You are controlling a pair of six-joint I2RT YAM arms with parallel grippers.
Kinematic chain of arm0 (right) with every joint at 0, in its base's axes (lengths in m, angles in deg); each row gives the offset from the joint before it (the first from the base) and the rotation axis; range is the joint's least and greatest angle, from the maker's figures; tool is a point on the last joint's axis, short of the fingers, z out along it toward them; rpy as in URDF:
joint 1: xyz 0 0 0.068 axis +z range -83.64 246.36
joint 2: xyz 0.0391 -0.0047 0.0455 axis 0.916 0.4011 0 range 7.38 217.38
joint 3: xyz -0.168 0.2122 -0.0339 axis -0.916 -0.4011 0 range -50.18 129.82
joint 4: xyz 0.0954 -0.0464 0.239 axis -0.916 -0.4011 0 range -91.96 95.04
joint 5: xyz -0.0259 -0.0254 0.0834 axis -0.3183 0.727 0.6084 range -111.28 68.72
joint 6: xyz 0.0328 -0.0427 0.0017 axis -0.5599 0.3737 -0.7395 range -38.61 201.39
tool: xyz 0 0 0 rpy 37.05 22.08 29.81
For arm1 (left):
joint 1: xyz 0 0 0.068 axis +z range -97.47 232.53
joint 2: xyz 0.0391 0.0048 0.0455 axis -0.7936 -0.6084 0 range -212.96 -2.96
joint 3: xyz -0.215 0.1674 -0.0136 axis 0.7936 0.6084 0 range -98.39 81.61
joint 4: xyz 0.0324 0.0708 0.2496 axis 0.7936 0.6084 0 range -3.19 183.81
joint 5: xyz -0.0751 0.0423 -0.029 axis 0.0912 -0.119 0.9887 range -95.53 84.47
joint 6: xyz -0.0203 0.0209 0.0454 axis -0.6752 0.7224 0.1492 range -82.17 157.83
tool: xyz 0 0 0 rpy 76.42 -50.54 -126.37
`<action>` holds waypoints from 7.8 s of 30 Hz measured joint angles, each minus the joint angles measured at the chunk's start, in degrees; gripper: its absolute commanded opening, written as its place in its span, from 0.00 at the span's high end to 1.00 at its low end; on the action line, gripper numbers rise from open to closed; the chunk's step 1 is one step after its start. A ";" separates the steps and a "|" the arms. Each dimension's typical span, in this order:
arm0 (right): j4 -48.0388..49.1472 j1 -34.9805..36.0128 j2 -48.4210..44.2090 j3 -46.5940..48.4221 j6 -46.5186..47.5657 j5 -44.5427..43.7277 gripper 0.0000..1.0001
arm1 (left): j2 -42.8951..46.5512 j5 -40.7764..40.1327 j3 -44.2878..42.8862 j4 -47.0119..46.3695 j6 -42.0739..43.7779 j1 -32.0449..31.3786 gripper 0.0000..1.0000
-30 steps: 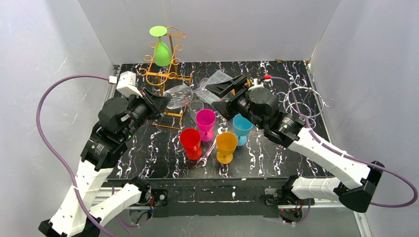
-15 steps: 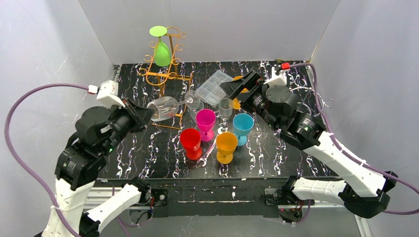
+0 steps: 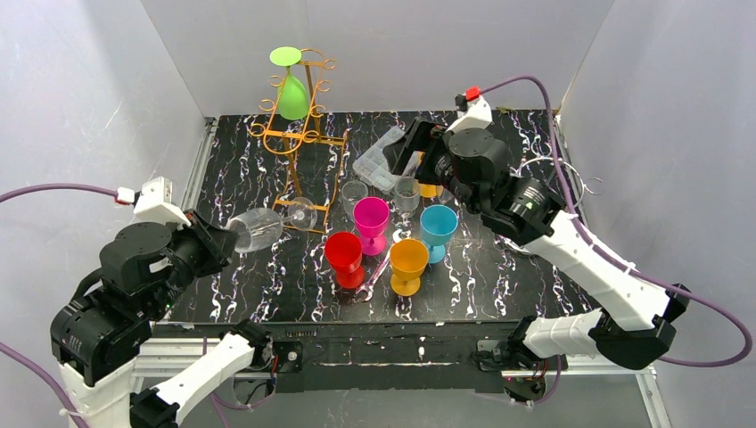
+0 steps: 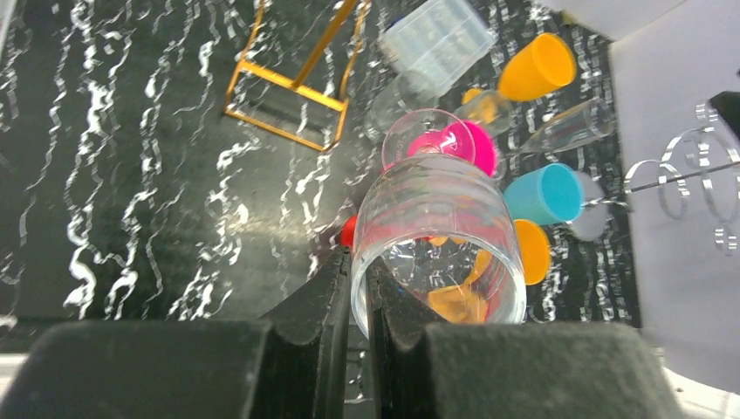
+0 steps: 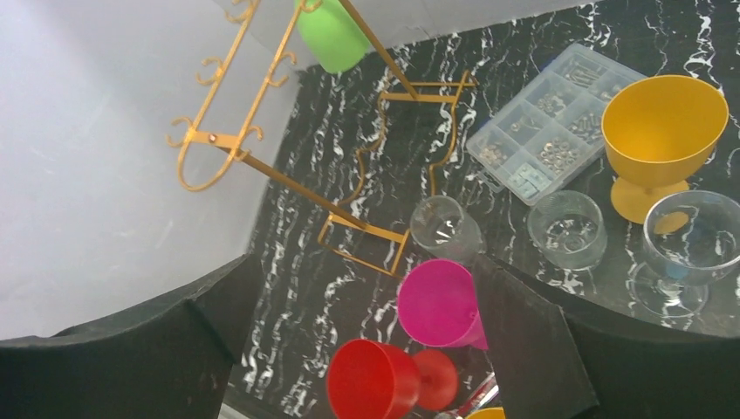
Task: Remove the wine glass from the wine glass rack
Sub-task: Place the wine glass at the center of the board, then pick up the wine glass from the wine rack.
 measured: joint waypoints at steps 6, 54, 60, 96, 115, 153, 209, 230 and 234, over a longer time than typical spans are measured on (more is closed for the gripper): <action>-2.67 -0.09 3.02 1.55 3.74 1.68 0.00 | -1.40 -3.23 -0.13 7.76 -0.48 0.00 1.00; -9.94 -3.15 9.09 6.99 12.20 14.69 0.00 | -29.97 3.91 22.40 -6.34 8.11 3.78 1.00; -9.92 -3.15 8.26 6.05 12.15 14.69 0.00 | -30.25 3.91 23.08 -6.97 8.11 3.78 1.00; -9.79 -3.15 7.58 5.20 11.91 14.73 0.00 | -27.28 5.95 20.06 -5.40 8.70 3.39 0.64; -10.99 -3.15 7.45 6.27 12.41 14.73 0.00 | -25.14 10.56 -13.97 -1.60 8.70 3.39 0.43; -12.31 -3.19 7.26 4.72 13.40 13.51 0.00 | -77.81 30.36 -45.57 -42.36 2.34 34.14 0.49; -9.60 -3.19 8.24 3.26 11.72 12.28 0.00 | -86.25 42.60 -46.42 -57.11 -15.74 35.50 0.98; -9.51 -3.19 8.20 3.26 10.62 12.31 0.00 | -85.44 43.93 -44.06 -59.58 -19.80 37.16 1.00; -9.51 -3.19 8.13 3.26 10.51 12.31 0.00 | -84.30 43.85 -42.82 -59.60 -19.96 37.16 1.00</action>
